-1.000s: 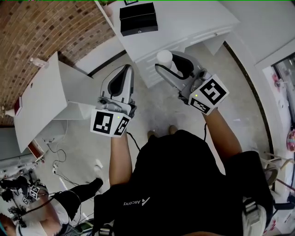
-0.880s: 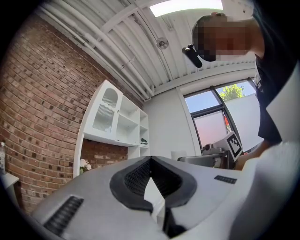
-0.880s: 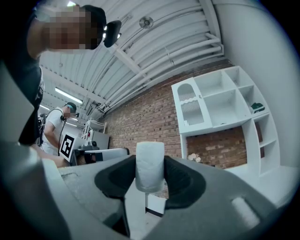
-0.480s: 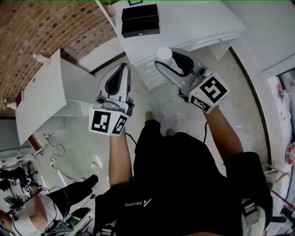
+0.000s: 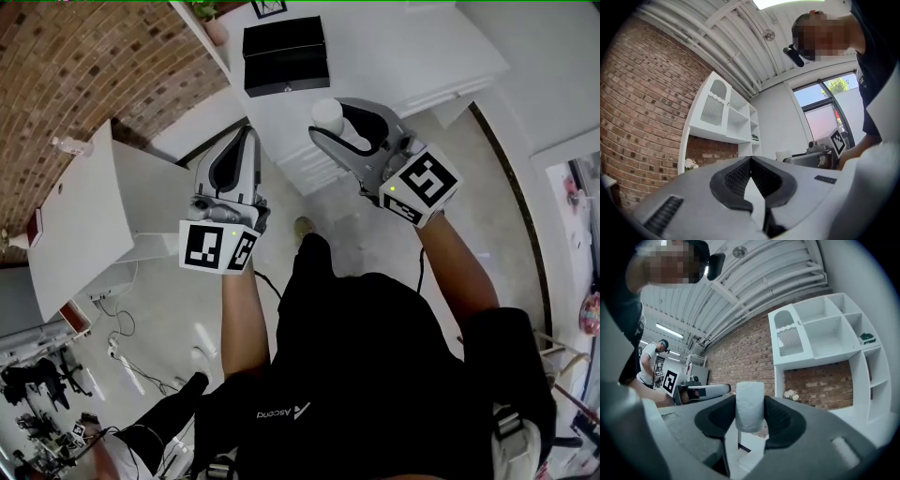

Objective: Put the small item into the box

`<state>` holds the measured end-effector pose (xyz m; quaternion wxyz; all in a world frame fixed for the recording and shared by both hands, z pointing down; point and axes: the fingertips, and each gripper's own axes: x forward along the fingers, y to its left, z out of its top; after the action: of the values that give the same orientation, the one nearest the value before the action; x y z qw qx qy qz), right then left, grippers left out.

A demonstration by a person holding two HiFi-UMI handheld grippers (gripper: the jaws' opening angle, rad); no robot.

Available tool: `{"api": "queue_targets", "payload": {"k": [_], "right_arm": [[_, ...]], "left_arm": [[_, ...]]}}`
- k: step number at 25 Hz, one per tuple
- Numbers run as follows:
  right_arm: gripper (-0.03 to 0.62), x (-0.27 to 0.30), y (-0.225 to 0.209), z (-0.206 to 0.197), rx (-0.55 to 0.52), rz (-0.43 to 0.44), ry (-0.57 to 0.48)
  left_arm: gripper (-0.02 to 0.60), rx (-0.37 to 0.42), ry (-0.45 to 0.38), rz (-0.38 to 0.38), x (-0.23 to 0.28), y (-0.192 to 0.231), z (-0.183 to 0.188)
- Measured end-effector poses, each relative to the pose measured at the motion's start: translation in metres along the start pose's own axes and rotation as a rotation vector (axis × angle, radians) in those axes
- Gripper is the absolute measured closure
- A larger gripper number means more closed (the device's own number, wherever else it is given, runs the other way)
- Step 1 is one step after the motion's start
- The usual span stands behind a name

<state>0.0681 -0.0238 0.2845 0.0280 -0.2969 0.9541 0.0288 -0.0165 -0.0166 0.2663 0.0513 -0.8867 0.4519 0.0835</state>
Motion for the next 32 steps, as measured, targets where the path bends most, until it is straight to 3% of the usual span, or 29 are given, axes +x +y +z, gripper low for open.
{"api": "queue_targets", "payload": {"k": [11,17,25,32], "right_arm": [[0.416,0.155,-0.087,-0.052,-0.048,-0.007,0.146],[0.414,0.218,-0.124,-0.092,-0.053,-0.017,0.255],[0.414,0.278,-0.168,-0.182,-0.081,0.049,0.585],[0.414,0.306,-0.188,-0.260,-0.076,0.129,0.864]], "left_arm": [[0.583,0.010,0.006,-0.041,0.076,0.145,-0.041],[0.583,0.008,0.044,-0.085,0.108,0.196,-0.078],[0.583,-0.038,0.097,-0.078,0.136,0.241,-0.118],[0.583,-0.058,0.135,-0.025,0.152,0.261,-0.136]]}}
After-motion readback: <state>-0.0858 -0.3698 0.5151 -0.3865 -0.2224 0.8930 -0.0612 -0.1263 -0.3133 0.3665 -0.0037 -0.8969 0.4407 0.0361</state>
